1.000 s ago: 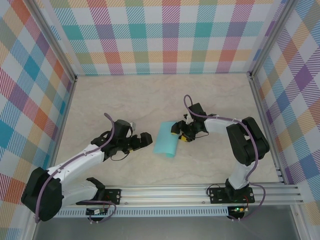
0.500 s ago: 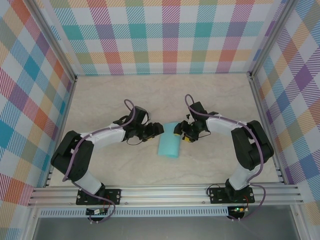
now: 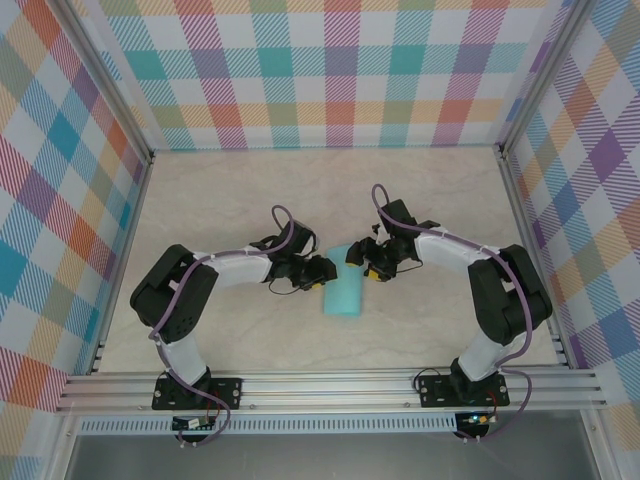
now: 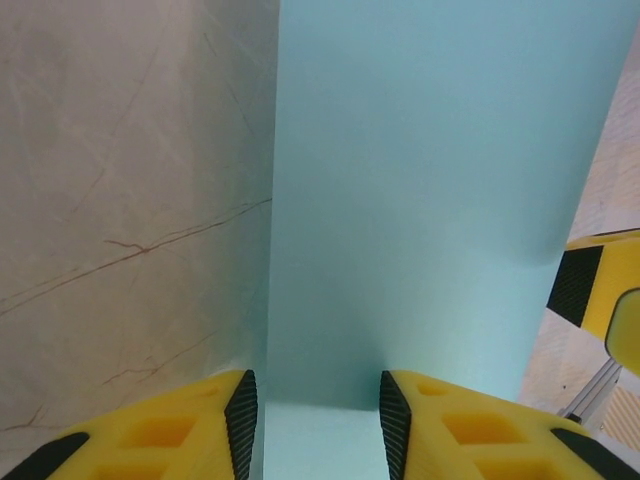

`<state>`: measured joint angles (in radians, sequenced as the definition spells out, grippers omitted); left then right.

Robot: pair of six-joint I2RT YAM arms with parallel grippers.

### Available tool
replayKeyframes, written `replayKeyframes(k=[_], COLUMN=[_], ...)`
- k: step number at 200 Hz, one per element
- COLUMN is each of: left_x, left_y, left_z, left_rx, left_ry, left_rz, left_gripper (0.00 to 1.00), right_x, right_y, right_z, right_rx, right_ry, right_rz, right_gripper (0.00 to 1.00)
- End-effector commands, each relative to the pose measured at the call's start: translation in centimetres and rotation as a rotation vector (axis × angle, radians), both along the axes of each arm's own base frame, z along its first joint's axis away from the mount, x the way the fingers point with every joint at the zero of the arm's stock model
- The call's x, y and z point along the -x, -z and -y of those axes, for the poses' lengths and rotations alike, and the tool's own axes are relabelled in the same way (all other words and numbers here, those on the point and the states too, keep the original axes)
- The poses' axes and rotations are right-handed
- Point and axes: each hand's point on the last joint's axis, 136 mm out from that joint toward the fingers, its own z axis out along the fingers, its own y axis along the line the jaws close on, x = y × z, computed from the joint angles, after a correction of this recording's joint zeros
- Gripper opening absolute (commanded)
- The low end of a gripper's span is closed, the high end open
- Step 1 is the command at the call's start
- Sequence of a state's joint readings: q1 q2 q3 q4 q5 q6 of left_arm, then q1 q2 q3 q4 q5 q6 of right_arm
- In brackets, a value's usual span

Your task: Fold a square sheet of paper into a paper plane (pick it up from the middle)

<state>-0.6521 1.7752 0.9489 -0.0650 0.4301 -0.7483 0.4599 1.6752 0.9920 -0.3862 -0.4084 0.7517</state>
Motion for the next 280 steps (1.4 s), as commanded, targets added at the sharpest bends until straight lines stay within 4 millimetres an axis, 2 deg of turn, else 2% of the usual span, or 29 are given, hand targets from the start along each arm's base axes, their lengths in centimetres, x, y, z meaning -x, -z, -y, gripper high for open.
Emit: replayKeyframes(k=[1,50,82,120,137,164,189,229,255,280], left_x=[-0.6,-0.9,-1.0,-1.0,-0.9,-1.0,-1.0,-1.4,-2.0,-2.3], left_y=[-0.7,-0.8,-0.7,-0.4,-0.3,0.0,-0.2,-1.7,-3.5,-5.8], left_z=[1.4,1.8,1.8,1.7,1.7,1.7,1.6,1.0,-1.4,-4.6], left_rx=[0.038,0.042,0.024,0.011,0.010,0.002,-0.001,-0.019,-0.096,-0.186], left_ry=[0.018,0.029,0.036,0.034,0.035,0.039,0.034,0.010,-0.063,-0.158], left_rz=[0.014,0.012,0.010,0.004,-0.001,-0.007,-0.002,0.047,0.128,0.218], left_gripper=[0.39,0.38,0.37,0.37,0.37,0.37,0.36,0.38,0.42,0.43], right_x=[0.6,1.0,1.2,1.3,1.4,1.8,1.7,0.8,0.2,-0.7], right_y=[-0.4,1.8,1.7,1.5,1.5,2.6,3.2,2.2,1.5,-0.5], right_z=[-0.6,-0.5,0.0,1.6,1.4,0.9,0.0,-1.0,-1.4,-2.3], right_rx=[-0.052,-0.025,0.002,0.094,0.080,0.040,-0.015,-0.072,-0.092,-0.149], right_ry=[-0.034,-0.037,-0.038,-0.036,-0.042,-0.032,-0.033,-0.031,-0.021,-0.006], right_rz=[-0.007,-0.055,-0.046,-0.024,-0.025,-0.051,-0.065,-0.036,-0.029,-0.005], right_gripper=[0.67,0.68,0.75,0.81,0.82,0.81,0.76,0.54,0.46,0.44])
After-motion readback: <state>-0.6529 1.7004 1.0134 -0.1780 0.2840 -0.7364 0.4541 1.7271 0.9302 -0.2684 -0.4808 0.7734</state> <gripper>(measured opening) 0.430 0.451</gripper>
